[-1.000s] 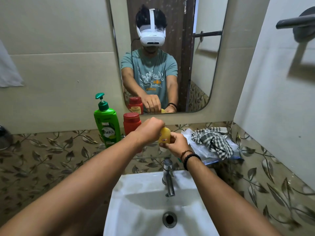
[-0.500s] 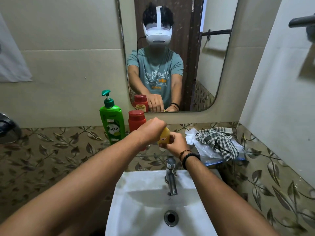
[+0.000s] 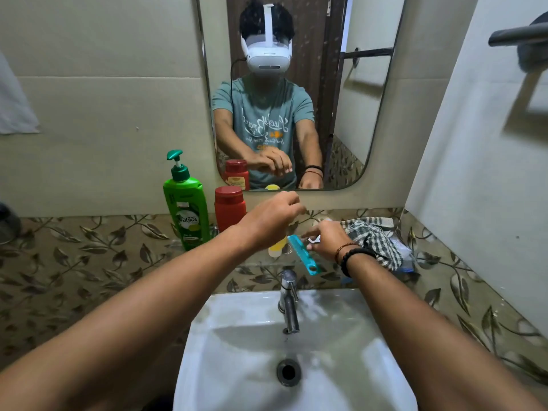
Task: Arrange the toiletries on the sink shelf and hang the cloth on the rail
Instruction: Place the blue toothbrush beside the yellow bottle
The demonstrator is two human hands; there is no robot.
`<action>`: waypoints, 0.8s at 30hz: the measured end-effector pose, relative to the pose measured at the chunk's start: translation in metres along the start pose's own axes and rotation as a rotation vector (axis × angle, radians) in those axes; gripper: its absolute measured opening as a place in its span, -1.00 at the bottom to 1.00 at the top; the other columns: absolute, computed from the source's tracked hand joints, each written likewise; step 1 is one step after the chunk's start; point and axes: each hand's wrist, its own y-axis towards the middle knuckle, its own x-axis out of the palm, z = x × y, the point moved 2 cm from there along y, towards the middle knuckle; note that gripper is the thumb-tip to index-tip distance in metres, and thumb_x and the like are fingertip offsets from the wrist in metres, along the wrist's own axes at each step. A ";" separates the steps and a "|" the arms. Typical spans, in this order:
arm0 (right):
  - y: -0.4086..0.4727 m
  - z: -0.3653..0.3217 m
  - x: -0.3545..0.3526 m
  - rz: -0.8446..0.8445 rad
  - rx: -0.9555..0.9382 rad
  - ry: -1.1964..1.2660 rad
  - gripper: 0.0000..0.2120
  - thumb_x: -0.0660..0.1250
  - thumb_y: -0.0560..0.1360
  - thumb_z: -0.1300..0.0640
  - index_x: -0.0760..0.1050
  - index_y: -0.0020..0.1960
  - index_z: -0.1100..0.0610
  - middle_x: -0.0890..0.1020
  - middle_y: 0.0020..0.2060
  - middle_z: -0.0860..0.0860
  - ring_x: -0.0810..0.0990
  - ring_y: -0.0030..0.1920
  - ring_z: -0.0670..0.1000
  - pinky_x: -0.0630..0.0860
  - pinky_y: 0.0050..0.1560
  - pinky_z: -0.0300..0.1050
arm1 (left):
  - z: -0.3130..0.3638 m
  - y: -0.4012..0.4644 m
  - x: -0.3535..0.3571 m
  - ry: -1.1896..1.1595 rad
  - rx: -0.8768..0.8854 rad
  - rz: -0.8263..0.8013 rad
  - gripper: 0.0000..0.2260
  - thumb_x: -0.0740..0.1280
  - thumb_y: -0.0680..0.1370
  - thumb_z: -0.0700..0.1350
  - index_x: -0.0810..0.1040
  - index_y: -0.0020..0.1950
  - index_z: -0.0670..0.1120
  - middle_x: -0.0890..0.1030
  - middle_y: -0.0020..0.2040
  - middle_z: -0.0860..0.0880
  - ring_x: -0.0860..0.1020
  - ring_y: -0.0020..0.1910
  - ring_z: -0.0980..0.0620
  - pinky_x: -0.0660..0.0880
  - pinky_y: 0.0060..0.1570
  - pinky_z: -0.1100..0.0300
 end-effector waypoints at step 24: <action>-0.003 -0.001 0.023 0.061 -0.029 -0.192 -0.65 0.44 0.44 -0.10 0.61 0.18 0.00 0.69 0.07 0.03 0.59 0.07 0.06 0.51 0.17 0.03 | 0.016 -0.057 0.064 -0.084 -0.088 -0.248 -0.74 0.47 0.48 -0.26 0.61 0.17 -0.17 0.62 0.15 -0.13 0.63 0.10 -0.10 0.61 0.11 -0.05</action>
